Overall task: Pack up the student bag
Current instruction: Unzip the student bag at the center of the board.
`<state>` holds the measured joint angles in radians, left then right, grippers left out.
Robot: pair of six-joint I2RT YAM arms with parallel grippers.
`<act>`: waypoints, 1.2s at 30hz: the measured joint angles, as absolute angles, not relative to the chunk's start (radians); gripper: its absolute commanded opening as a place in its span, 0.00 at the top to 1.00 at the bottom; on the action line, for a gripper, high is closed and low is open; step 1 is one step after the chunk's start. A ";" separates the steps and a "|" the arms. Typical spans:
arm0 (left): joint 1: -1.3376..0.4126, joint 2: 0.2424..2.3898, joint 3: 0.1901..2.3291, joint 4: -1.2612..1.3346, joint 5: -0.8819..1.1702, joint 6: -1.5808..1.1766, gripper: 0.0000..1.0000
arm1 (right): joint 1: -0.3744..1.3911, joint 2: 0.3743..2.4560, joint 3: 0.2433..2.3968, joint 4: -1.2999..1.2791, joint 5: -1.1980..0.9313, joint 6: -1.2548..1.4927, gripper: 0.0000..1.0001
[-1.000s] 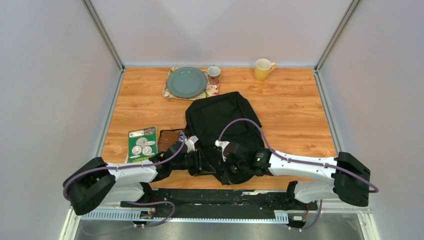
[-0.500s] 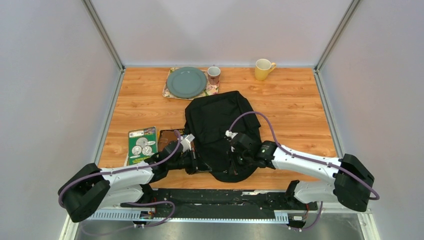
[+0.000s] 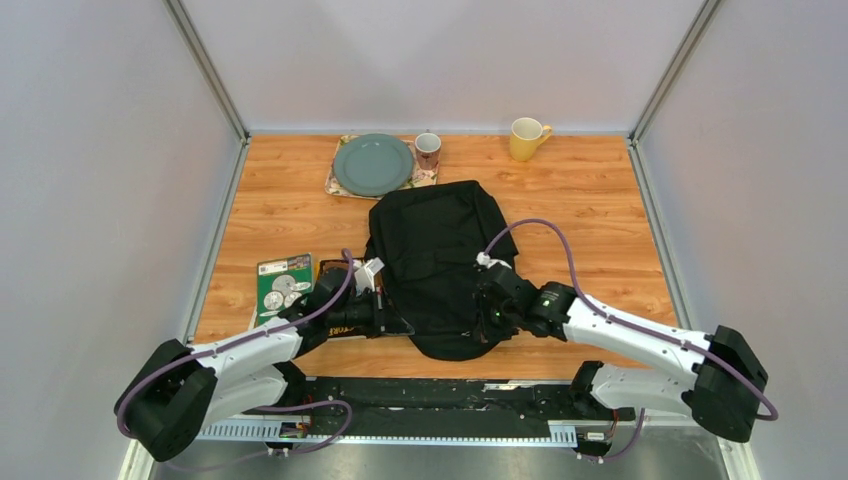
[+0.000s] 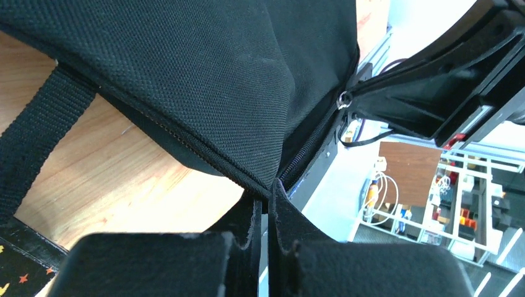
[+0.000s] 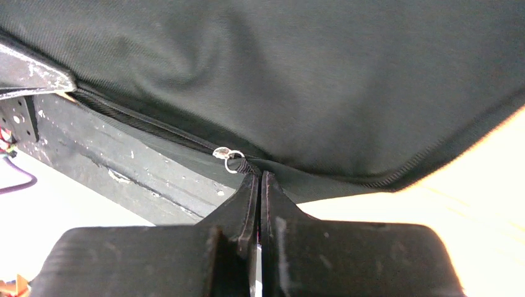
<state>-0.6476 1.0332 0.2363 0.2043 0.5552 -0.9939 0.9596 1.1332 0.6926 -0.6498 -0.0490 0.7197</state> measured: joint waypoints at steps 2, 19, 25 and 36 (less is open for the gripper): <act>-0.637 1.034 0.247 0.190 0.576 -0.970 1.00 | 0.954 1.095 0.693 -0.678 -0.008 0.752 1.00; -0.562 1.007 0.321 -0.059 0.629 -0.804 0.33 | 0.922 0.935 0.617 -0.815 0.196 0.815 1.00; -0.561 0.925 0.492 -0.181 0.598 -0.759 0.26 | 0.921 0.908 0.607 -0.791 0.164 0.780 1.00; -0.930 1.229 0.873 -0.283 0.355 -0.488 0.23 | 0.921 0.884 0.605 -0.748 0.134 0.770 1.00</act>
